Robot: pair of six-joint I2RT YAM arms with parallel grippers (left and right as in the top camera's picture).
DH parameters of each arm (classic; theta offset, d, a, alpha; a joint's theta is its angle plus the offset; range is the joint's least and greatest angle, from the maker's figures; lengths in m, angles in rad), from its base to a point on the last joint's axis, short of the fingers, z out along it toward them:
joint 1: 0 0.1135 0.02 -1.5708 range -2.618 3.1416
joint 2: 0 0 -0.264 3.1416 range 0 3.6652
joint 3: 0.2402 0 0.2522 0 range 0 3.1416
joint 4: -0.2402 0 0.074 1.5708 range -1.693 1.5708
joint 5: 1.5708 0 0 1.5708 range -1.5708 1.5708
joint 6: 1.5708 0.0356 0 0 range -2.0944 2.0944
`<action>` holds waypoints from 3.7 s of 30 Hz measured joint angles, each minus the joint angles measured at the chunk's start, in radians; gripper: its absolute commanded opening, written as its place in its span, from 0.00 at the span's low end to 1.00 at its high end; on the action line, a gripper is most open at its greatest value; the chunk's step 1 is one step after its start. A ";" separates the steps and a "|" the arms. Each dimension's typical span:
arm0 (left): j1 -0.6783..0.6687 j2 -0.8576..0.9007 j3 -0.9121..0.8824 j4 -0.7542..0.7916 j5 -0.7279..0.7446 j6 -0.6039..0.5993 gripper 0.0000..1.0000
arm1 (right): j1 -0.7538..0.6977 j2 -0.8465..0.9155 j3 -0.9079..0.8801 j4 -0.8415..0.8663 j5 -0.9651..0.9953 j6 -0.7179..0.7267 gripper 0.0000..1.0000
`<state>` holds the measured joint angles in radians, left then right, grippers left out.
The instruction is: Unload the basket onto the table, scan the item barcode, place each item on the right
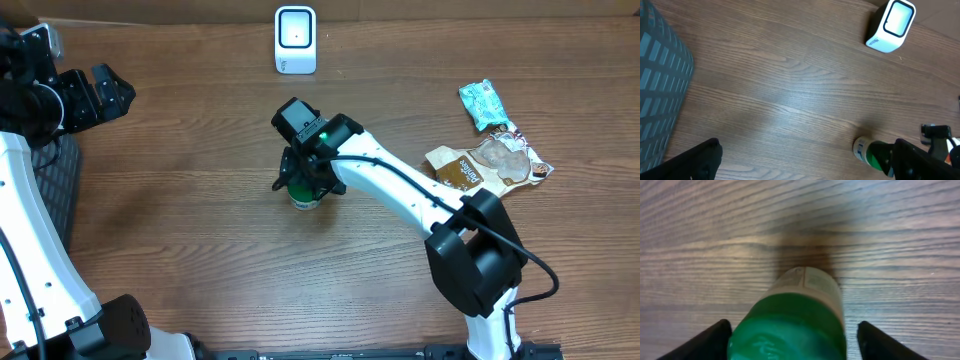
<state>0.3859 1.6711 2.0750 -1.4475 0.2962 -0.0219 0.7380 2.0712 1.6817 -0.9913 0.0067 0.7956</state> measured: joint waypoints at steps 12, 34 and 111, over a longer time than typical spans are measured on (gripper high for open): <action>0.000 0.000 0.000 0.000 0.000 0.000 1.00 | 0.015 0.000 0.000 -0.005 -0.008 -0.286 0.55; 0.000 0.000 0.000 0.000 0.000 0.000 1.00 | 0.014 0.000 0.007 -0.003 -0.028 -1.454 0.66; 0.000 0.000 0.000 0.000 0.000 0.000 0.99 | 0.010 -0.069 0.081 -0.102 -0.108 -1.133 1.00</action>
<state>0.3862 1.6711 2.0750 -1.4475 0.2962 -0.0219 0.7475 2.0022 1.7630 -1.0935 -0.1017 -0.3374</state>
